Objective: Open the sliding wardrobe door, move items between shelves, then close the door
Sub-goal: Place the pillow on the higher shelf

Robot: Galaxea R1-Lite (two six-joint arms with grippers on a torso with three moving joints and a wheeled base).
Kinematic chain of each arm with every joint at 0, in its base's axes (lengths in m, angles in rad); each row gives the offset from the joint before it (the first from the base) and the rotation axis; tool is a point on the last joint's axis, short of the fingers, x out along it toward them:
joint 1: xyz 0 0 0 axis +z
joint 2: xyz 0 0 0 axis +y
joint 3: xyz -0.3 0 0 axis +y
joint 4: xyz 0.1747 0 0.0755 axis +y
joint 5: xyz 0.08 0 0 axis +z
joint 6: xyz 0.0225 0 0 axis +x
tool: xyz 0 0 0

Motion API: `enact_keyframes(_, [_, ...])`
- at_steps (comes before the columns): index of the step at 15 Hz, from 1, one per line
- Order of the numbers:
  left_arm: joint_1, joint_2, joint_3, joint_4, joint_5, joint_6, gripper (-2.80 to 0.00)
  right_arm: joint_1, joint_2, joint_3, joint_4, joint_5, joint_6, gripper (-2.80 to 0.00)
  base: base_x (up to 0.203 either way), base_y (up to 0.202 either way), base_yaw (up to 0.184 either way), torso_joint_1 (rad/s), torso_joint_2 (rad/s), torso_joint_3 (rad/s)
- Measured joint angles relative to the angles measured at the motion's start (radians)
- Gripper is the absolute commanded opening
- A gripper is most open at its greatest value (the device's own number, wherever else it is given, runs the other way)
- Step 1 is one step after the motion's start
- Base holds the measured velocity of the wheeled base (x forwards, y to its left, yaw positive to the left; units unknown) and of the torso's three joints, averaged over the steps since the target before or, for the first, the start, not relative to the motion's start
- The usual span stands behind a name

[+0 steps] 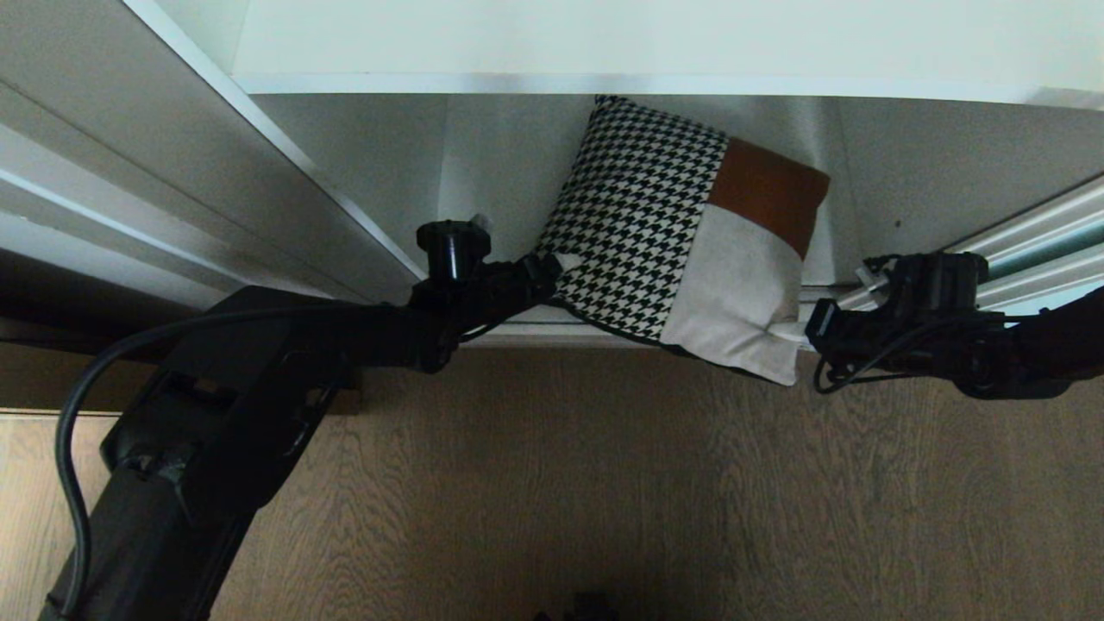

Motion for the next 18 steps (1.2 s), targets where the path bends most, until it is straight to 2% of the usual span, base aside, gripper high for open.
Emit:
enact_keyframes(3, [-0.002,0.011,-0.001,-0.005,-0.001,0.002,0.00,0.000,0.003,0.002,-0.001,0.000,0.000,-2.80,0.000,0.000,0.000,0.000,0.00,0.000])
enact_keyframes(4, [-0.002,0.016,-0.001,-0.005,-0.002,0.003,-2.80,0.000,0.004,0.003,-0.001,0.000,-0.001,-2.80,0.000,0.000,0.000,0.000,0.00,0.000])
enact_keyframes(8, [-0.002,0.027,-0.003,-0.002,-0.025,0.005,-2.80,0.000,0.002,0.004,-0.001,0.001,-0.001,-2.80,0.000,0.000,0.000,0.000,0.00,0.000])
enact_keyframes(13, [-0.002,0.033,0.001,-0.006,-0.019,0.005,-2.80,0.000,0.005,0.002,-0.001,0.003,0.000,-2.80,0.000,0.000,0.000,0.000,0.00,0.000])
enact_keyframes(16, [-0.003,0.024,0.013,0.021,0.034,0.004,-2.80,0.001,0.008,0.002,-0.001,0.008,0.000,-2.80,0.000,0.000,0.000,0.000,0.00,0.000])
enact_keyframes(18, [-0.005,0.001,0.044,0.045,0.044,0.003,-2.80,0.003,0.004,0.003,-0.001,0.009,0.001,-2.80,0.000,0.000,0.000,0.000,0.00,0.000])
